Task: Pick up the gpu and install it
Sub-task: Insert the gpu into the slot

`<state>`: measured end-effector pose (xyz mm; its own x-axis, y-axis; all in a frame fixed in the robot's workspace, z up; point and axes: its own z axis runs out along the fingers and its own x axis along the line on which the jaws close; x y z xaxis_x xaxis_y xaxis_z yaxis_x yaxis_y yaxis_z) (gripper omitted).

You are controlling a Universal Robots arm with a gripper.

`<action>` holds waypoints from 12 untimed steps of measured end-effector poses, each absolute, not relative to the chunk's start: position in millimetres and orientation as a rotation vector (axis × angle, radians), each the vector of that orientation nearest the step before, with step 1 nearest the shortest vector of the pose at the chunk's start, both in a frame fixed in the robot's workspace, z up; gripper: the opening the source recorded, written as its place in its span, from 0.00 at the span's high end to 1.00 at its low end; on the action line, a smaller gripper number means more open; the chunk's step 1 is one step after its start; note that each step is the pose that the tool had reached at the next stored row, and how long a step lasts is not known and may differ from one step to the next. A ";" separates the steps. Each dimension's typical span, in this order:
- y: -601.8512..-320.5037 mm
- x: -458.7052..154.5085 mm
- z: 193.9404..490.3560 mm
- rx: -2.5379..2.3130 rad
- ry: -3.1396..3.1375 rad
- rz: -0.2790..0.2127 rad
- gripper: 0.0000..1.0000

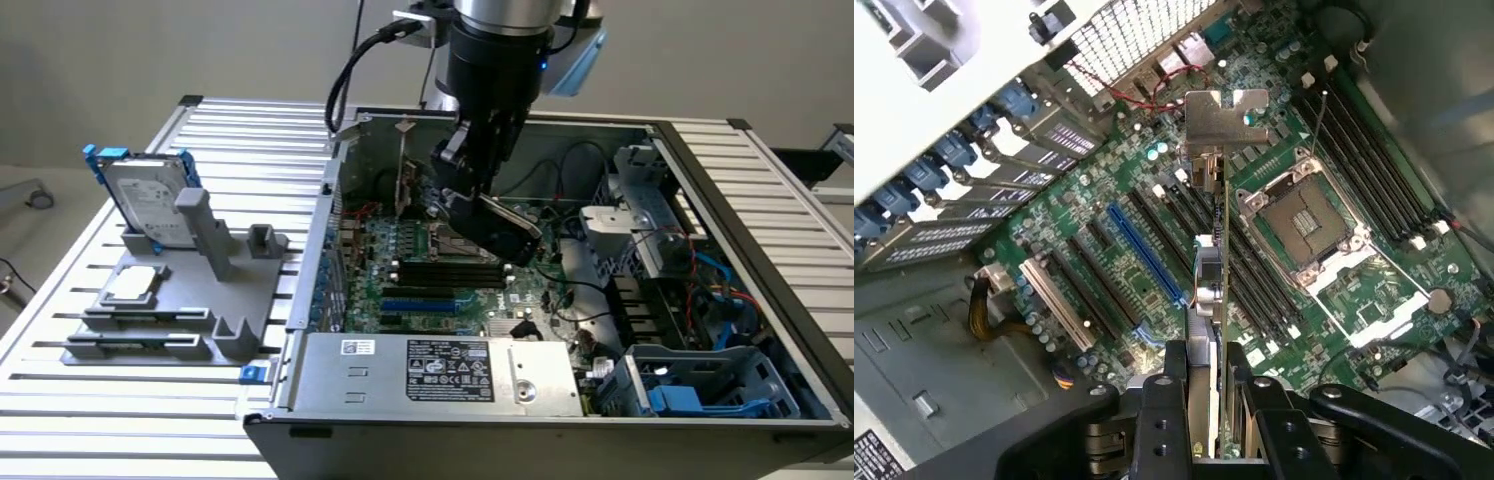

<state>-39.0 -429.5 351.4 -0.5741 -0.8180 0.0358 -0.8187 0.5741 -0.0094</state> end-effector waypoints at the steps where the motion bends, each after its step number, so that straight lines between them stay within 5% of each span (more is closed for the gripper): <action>1: -429.5 -39.0 351.3 1.458 -2.752 0.044 0.74; 12: -429.5 -39.0 346.4 1.725 -2.599 0.058 0.74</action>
